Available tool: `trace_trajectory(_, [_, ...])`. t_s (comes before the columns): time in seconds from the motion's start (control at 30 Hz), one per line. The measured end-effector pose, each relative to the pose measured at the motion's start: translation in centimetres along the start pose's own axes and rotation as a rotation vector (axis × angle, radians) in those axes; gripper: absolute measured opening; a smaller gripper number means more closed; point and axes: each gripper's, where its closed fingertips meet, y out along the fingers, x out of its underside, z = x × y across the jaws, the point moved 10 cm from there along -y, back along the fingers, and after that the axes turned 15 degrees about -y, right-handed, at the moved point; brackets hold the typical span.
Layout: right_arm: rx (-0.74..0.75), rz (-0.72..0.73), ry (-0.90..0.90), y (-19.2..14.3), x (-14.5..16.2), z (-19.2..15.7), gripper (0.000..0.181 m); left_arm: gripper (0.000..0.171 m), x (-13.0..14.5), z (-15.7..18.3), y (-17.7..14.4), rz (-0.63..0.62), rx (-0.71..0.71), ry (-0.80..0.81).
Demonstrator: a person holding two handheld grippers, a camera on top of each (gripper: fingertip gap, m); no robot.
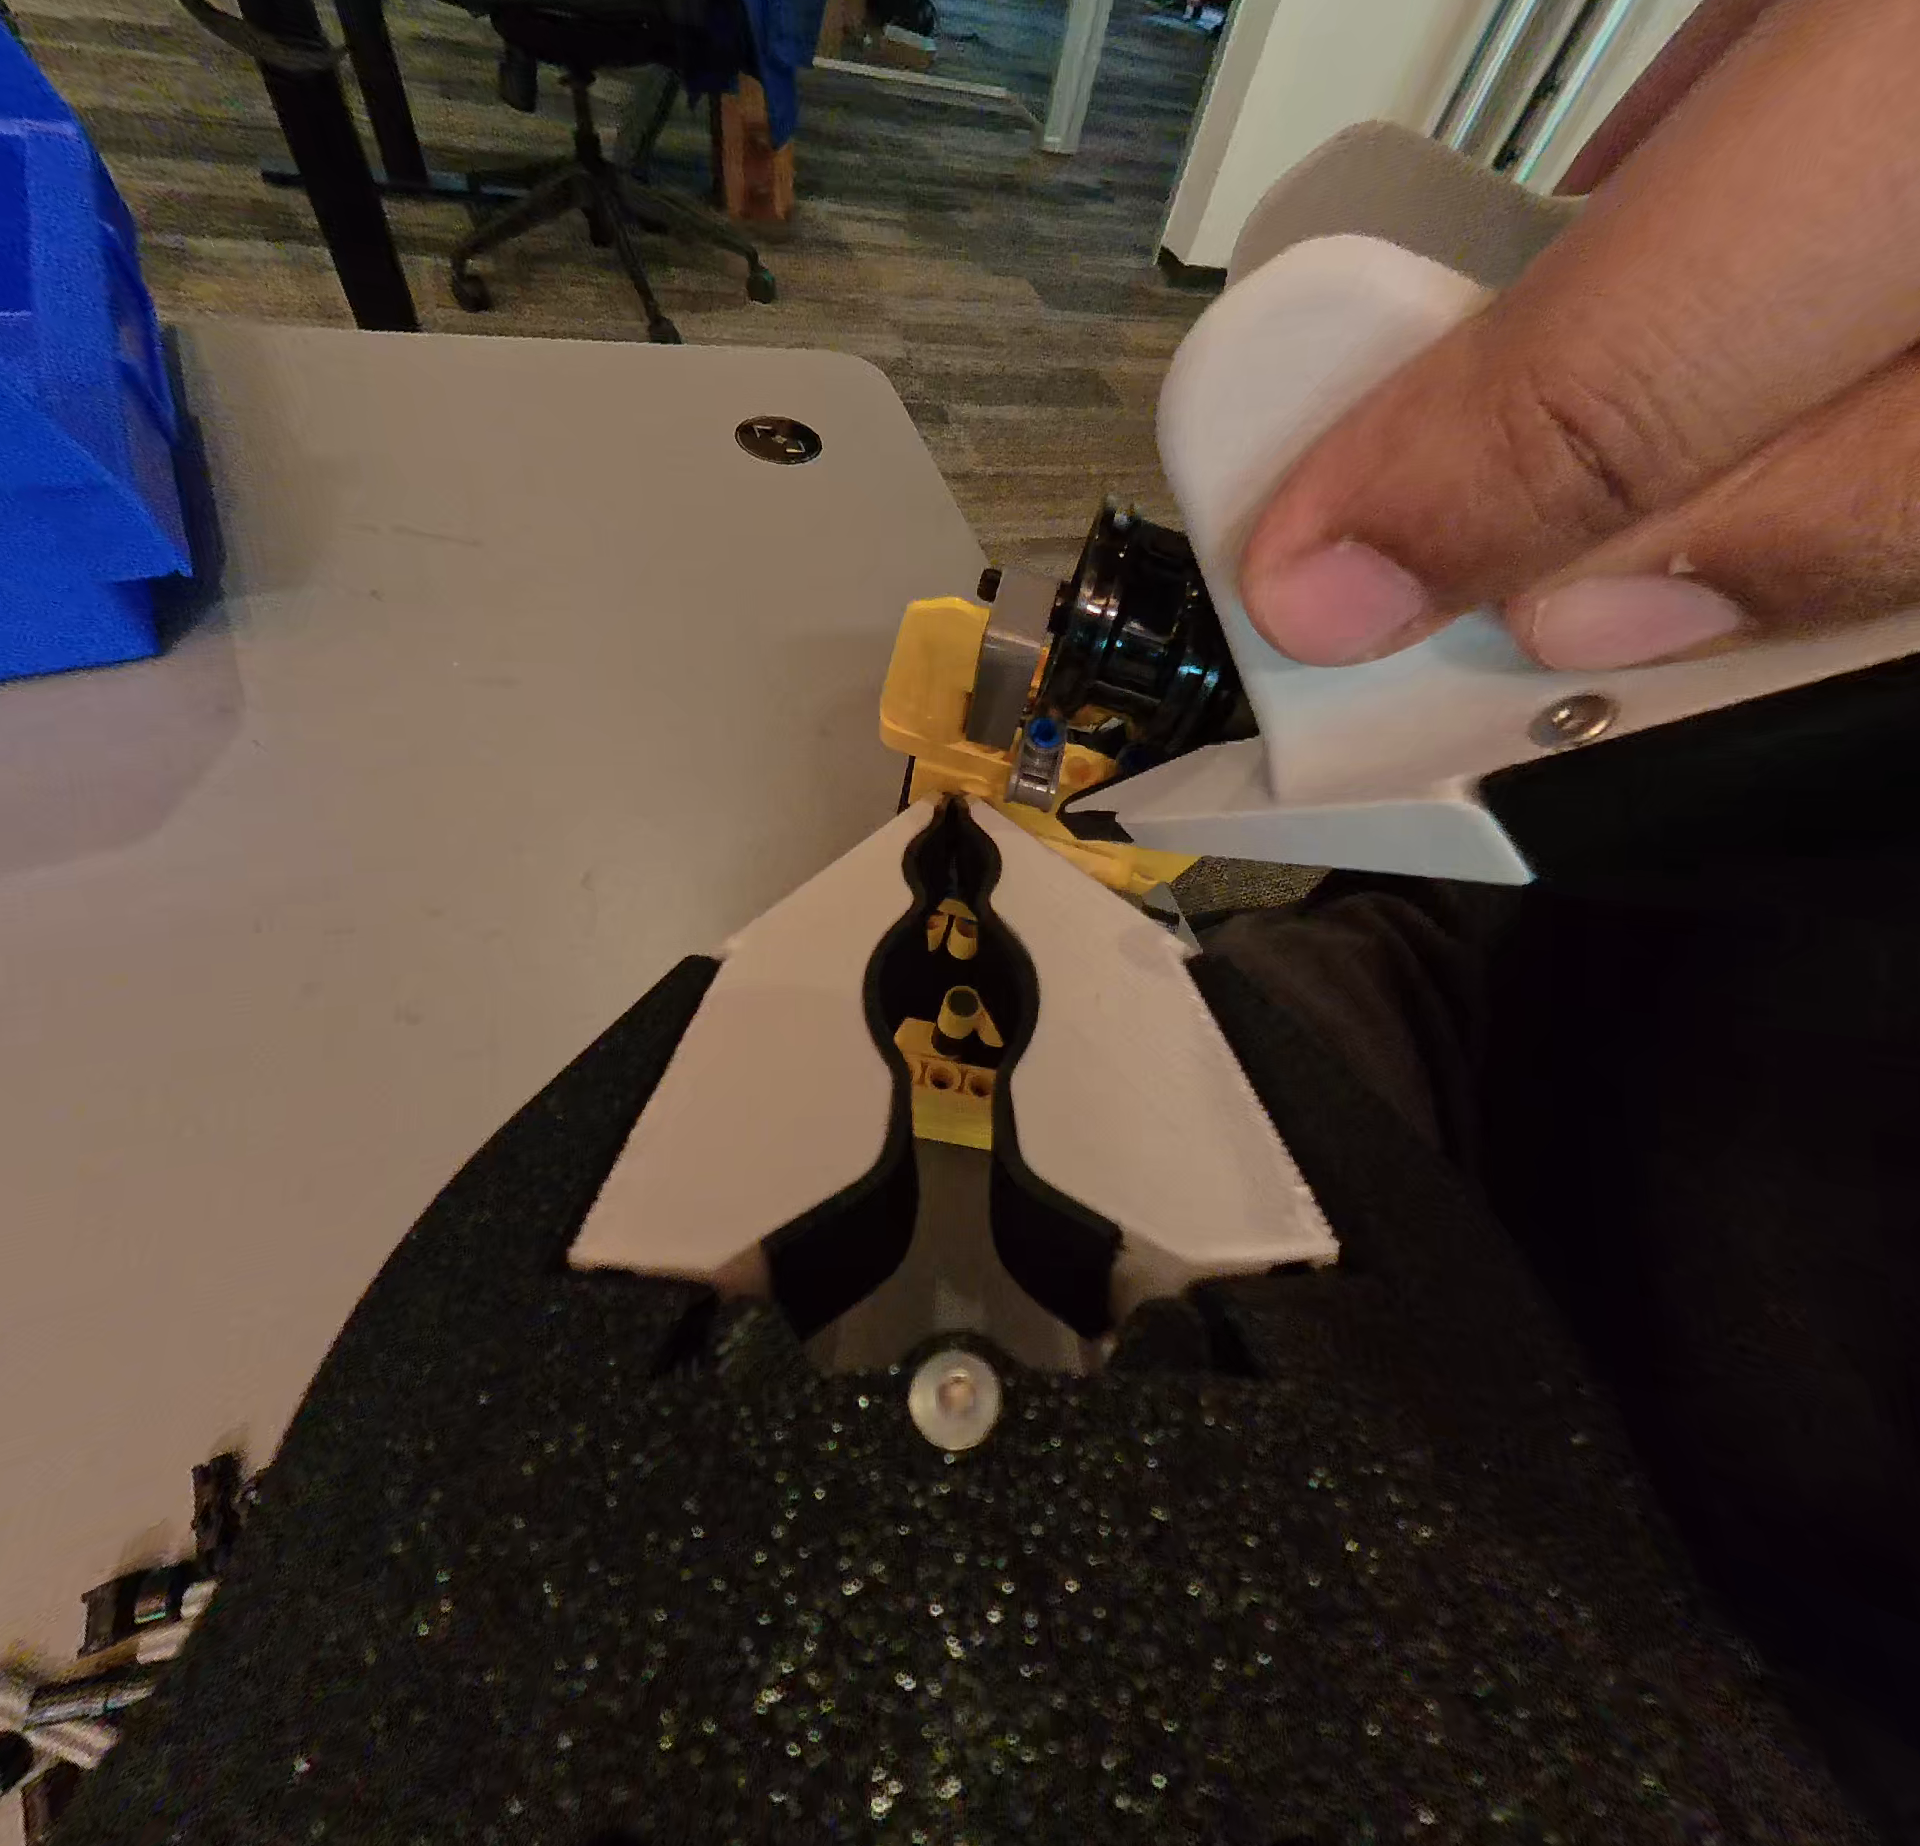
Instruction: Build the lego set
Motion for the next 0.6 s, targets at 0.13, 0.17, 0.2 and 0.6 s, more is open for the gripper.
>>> trace_trajectory(0.13, [0.056,0.033,0.057,0.1,0.3,-0.8,0.011,0.0,-0.1,0.1,0.1,-0.006,-0.021,0.019])
trace_trajectory(0.17, [0.072,0.049,0.078,0.1,0.5,-0.9,0.011,0.0,-0.1,0.1,0.1,-0.006,-0.022,0.019])
trace_trajectory(0.2, [0.086,0.066,0.1,0.1,0.6,-1.2,0.011,0.0,-0.1,0.1,0.2,-0.005,-0.022,0.019])
trace_trajectory(0.6, [0.254,0.106,0.224,0.6,0.6,-3.4,0.011,0.0,-0.1,0.2,0.5,-0.002,-0.031,0.03])
